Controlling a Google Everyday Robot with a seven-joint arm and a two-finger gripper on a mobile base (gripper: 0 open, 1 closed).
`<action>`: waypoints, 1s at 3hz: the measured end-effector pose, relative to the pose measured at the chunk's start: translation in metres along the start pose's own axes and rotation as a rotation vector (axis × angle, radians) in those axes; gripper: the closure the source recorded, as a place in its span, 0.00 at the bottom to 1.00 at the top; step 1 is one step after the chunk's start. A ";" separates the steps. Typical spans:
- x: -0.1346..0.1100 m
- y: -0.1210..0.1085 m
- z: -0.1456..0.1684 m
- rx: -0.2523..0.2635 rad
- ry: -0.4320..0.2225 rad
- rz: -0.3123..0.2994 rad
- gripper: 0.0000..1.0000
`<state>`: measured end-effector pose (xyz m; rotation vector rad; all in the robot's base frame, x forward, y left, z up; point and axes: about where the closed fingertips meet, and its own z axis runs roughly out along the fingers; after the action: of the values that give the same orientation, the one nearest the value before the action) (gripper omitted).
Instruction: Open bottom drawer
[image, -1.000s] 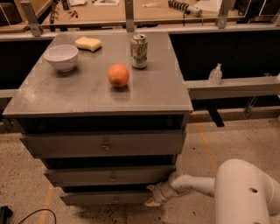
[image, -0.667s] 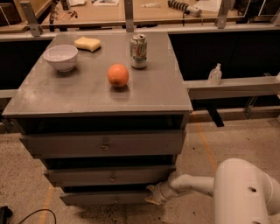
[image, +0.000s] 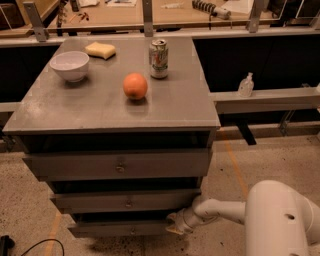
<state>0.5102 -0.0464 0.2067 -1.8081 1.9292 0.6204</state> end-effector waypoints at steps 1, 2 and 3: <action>0.000 0.006 -0.001 -0.011 -0.003 0.006 1.00; 0.000 0.006 -0.001 -0.011 -0.003 0.006 1.00; 0.000 0.010 -0.001 -0.019 -0.005 0.009 1.00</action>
Offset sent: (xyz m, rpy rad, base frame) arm -0.1357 0.0073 0.0233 0.0777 0.2506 0.0510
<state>0.5002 -0.0459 0.2079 -1.8088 1.9359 0.6478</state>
